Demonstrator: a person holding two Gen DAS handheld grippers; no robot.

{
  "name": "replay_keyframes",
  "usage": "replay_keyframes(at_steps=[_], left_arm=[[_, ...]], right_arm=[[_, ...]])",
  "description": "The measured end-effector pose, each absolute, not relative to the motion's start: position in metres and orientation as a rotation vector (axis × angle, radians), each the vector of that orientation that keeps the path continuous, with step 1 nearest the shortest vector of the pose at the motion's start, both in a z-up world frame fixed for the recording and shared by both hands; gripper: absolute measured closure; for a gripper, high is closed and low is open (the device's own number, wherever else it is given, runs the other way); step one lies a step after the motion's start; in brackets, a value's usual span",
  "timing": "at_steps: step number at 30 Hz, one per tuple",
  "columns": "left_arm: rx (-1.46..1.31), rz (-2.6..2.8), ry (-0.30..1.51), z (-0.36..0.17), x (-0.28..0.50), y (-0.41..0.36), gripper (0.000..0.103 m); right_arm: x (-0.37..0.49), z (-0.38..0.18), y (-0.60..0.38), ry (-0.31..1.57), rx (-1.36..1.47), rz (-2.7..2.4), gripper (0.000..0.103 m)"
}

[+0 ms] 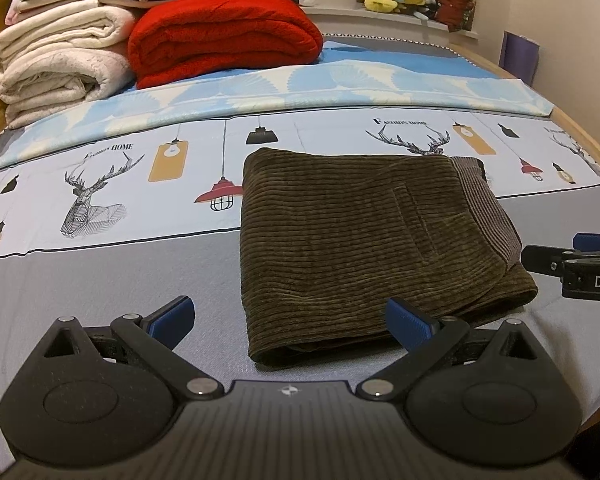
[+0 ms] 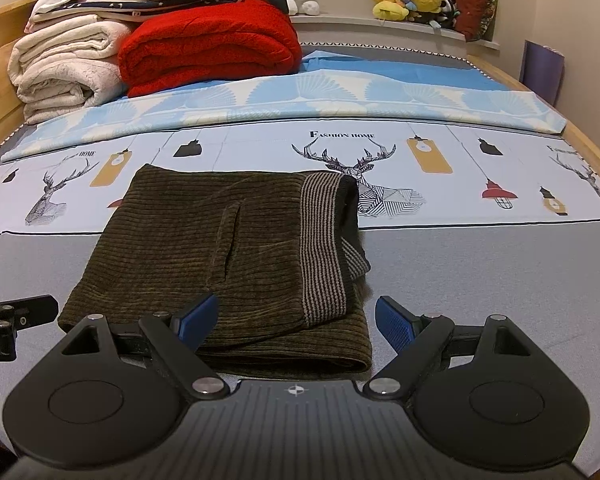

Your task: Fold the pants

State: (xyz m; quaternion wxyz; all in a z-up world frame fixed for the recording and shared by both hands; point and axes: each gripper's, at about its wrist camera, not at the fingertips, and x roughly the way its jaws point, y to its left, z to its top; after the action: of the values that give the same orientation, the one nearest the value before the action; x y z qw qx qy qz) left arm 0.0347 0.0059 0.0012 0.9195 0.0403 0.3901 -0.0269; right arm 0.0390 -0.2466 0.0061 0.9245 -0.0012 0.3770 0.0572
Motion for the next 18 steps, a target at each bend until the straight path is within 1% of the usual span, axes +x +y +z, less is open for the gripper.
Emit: replay_keyframes(at_steps=[18], left_arm=[[0.099,-0.075,0.795,0.0007,0.0334,0.0017,0.001]], right_arm=[[0.0388,0.0061,-0.2464,0.773,-0.003,0.119,0.016]])
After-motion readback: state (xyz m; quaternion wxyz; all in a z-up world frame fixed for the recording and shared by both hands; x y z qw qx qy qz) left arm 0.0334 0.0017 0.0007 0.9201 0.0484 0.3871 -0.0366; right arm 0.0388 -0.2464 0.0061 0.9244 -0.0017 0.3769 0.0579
